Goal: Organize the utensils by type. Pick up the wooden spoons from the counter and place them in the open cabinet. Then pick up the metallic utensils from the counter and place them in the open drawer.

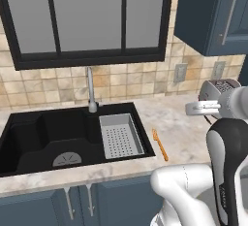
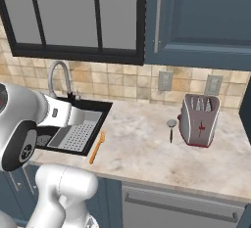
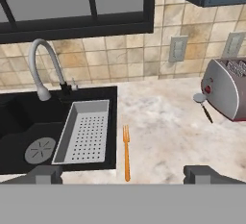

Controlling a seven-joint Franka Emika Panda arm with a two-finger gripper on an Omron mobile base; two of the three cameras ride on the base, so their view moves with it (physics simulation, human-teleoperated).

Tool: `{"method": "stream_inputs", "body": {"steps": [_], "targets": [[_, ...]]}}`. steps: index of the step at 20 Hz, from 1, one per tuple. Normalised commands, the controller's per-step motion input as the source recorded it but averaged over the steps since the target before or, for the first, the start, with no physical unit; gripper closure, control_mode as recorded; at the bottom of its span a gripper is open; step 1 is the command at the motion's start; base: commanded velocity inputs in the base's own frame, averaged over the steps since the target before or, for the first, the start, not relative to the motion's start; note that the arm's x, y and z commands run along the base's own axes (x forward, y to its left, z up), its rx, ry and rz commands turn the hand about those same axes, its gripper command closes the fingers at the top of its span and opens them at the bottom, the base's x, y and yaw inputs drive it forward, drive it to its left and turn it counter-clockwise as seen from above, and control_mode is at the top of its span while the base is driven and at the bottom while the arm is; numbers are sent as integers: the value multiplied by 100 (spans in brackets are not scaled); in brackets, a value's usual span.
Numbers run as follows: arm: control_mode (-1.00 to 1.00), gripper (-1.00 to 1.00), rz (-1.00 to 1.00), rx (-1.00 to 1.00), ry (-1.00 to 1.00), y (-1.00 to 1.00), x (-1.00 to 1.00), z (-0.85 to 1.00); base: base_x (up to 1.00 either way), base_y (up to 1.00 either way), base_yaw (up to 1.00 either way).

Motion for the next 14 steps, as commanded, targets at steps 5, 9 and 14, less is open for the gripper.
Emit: {"method": "stream_inputs", "body": {"steps": [5, 9, 14], "targets": [[100, -100, 0, 0, 0, 0, 0, 0, 0, 0, 0], [-100, -100, 0, 0, 4, -3, 6, -7, 1, 0, 0], [-100, -100, 0, -1, 32, -4, 34, -31, 0, 0, 0]]}}
